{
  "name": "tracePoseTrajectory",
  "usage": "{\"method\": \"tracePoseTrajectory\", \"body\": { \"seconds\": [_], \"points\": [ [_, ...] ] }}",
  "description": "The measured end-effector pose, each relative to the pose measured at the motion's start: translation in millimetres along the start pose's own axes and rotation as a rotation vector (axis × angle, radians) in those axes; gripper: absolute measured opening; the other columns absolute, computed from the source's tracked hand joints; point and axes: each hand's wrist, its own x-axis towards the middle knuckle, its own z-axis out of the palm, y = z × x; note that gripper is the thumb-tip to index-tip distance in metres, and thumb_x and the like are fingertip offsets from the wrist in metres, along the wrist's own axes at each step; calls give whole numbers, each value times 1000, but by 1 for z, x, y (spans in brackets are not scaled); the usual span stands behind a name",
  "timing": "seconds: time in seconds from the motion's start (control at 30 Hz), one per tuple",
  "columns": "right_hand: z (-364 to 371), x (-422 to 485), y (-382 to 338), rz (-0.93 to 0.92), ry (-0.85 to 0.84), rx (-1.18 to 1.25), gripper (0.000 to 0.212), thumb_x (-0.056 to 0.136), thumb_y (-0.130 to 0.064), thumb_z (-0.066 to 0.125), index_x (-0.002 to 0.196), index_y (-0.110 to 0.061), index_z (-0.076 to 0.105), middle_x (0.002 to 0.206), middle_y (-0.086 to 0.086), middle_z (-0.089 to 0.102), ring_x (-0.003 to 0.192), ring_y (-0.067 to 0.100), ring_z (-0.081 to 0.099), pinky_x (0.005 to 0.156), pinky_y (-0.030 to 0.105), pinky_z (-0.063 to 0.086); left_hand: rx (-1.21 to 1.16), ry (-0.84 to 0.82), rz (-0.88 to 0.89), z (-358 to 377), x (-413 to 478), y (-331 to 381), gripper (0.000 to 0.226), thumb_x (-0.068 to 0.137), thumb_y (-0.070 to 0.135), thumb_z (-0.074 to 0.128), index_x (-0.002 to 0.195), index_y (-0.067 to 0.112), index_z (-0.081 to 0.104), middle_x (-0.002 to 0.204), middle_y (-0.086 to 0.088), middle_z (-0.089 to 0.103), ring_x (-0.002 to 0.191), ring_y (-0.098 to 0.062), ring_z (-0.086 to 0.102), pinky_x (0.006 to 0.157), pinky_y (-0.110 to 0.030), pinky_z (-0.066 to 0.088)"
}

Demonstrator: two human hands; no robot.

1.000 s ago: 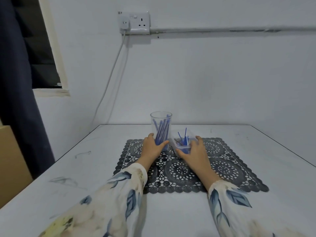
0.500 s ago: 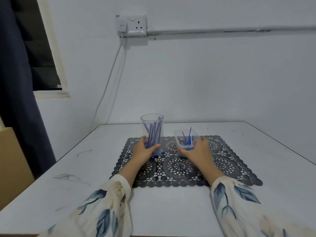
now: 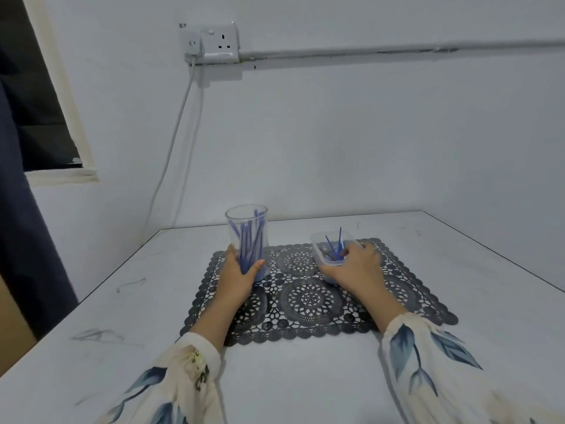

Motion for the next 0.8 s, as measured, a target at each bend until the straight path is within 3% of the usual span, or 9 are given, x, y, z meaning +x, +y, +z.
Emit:
{"method": "tracePoseTrajectory", "body": {
  "seconds": [0.1,0.27,0.37,0.47,0.53,0.67,0.8],
  "points": [
    [1,2,0,3,-19,-17,51,64,-64,58,96,-24,52,117,8,42,117,30,33,89,37,32,18,-7,-2,1,2,-1,94,81,44,66,149,18,6,150,-6,31,134,-26,36,110,-45,32],
    [-5,-1,-2,13,-47,0,48,71,-58,61,98,-19,50,98,2,31,112,25,30,76,34,26,61,11,-2,3,3,-4,88,82,47,64,147,14,14,147,-6,36,131,-26,40,108,-45,34],
    [-4,-1,-2,21,-43,-20,51,67,-58,62,98,-19,50,106,5,36,113,25,30,76,35,27,102,44,3,5,1,-5,70,83,49,61,135,13,33,132,-4,50,117,-25,51,98,-41,43],
    [-2,1,-1,18,-40,-10,48,67,-55,62,97,-18,50,114,9,39,115,27,29,77,35,28,116,61,-1,7,0,-6,61,83,51,59,129,15,40,126,-5,54,111,-25,54,95,-43,45],
    [0,4,2,18,-29,-8,49,67,-56,60,96,-19,51,114,8,41,114,27,30,78,36,29,123,66,-8,7,2,-7,62,84,50,58,130,14,39,126,-6,54,113,-26,53,96,-45,44],
    [6,13,10,13,10,0,67,55,-78,50,91,-22,53,107,3,49,108,27,34,86,39,32,72,119,-67,3,2,-2,57,89,35,58,132,7,33,131,-13,49,118,-30,49,96,-39,39],
    [7,15,12,-3,46,21,68,53,-81,51,89,-24,53,108,2,49,110,26,34,89,38,29,110,153,-99,0,4,-2,75,93,35,53,148,10,9,151,-11,28,135,-31,32,108,-42,28]
  ]
}}
